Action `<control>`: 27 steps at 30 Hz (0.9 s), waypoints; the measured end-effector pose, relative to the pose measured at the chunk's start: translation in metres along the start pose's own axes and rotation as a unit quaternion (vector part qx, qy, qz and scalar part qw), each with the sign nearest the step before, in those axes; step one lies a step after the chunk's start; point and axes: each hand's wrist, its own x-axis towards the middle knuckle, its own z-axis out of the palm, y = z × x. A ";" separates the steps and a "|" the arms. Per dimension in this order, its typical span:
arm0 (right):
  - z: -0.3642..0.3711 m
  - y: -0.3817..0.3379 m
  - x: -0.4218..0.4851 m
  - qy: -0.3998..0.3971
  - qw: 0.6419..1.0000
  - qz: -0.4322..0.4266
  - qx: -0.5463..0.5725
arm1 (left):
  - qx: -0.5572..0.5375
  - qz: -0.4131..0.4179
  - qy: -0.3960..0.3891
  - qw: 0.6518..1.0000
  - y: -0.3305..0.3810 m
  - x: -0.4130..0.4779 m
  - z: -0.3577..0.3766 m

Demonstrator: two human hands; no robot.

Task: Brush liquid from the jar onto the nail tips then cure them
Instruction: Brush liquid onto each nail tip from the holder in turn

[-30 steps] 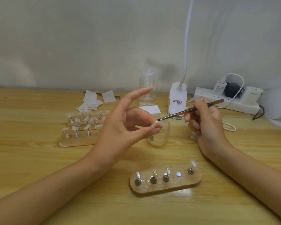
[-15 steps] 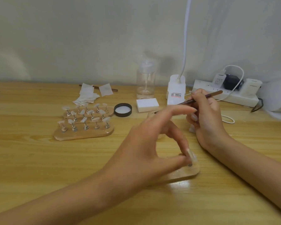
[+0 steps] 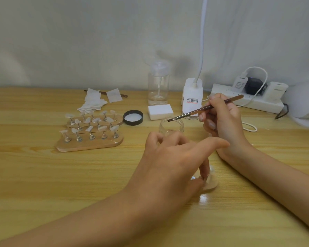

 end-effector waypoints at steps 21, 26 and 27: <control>-0.001 0.000 0.000 0.014 1.000 0.017 -0.008 | 0.047 -0.038 -0.169 0.984 -0.035 -0.018 -0.043; -0.001 0.000 0.001 0.017 0.999 0.024 0.017 | -0.062 -0.098 -0.102 0.988 -0.056 -0.046 -0.025; 0.000 0.000 0.001 0.016 0.999 0.024 0.020 | -0.091 -0.110 -0.072 0.987 -0.062 -0.048 -0.022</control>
